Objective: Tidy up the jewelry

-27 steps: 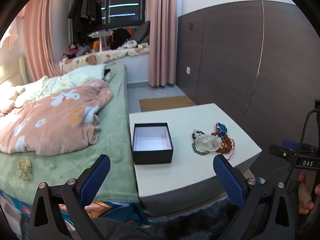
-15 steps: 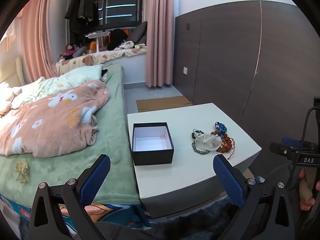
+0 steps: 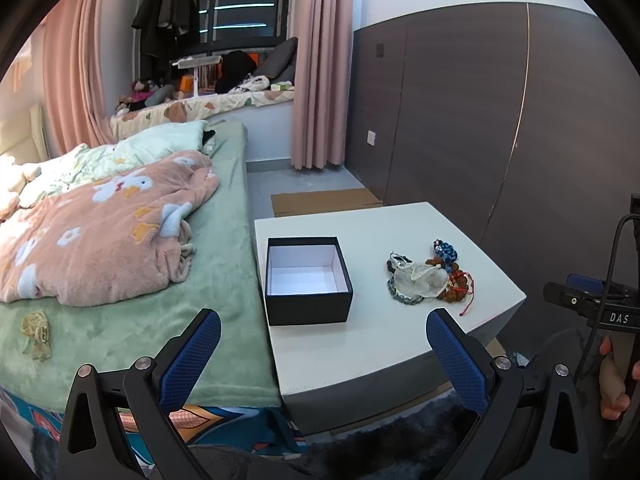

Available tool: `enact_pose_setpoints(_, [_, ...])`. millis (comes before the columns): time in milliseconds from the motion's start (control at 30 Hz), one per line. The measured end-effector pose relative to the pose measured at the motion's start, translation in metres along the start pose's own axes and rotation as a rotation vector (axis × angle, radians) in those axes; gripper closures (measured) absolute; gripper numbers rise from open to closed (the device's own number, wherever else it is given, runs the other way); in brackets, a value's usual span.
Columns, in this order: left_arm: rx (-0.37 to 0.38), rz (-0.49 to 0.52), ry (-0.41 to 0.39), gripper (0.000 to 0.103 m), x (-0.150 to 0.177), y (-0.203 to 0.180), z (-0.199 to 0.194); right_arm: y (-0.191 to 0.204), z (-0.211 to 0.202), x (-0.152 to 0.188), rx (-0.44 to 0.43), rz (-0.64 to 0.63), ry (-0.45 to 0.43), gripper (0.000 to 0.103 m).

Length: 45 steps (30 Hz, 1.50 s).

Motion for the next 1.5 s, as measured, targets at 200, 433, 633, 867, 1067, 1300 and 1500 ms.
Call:
enact_pose_setpoints(200, [0.009,-0.002,0.001,0.001,0.001,0.001,0.000,0.002,0.004,0.000,0.010,-0.001,-0.004,0.003])
enact_pose_setpoints(433, [0.009,-0.007,0.004,0.001,0.001,0.001,0.001,0.016,0.003,0.004,0.034,-0.047,-0.036,0.003])
enact_pose_setpoints(633, [-0.006,-0.005,-0.001,0.001,0.002,-0.001,0.002,0.017,0.004,0.004,0.038,-0.049,-0.040,0.003])
enact_pose_setpoints(867, [-0.034,0.039,0.008,0.001,0.004,-0.006,0.004,0.013,0.001,0.006,0.007,-0.028,-0.048,0.003])
enact_pose_setpoints(1067, [-0.037,0.040,0.006,0.001,0.005,-0.007,0.004,0.012,0.000,0.006,0.001,-0.023,-0.046,0.003])
enact_pose_setpoints(1300, [-0.031,0.036,0.009,0.001,0.003,-0.007,0.004,0.010,-0.003,0.006,0.000,-0.022,-0.051,0.003])
enact_pose_setpoints(1500, [-0.034,0.024,0.006,0.001,0.003,-0.006,0.004,0.007,-0.003,0.006,0.016,-0.036,-0.047,0.003])
Point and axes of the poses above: each gripper's, at about its wrist camera, not at the fingertips, and z roughly the way its jaws point, y to its left, x to its underside, the point moved 2 cm from there along z, roughly the way its jaws point, and after that the axes turned 7 degrees about -x, right-handed, at the moved point
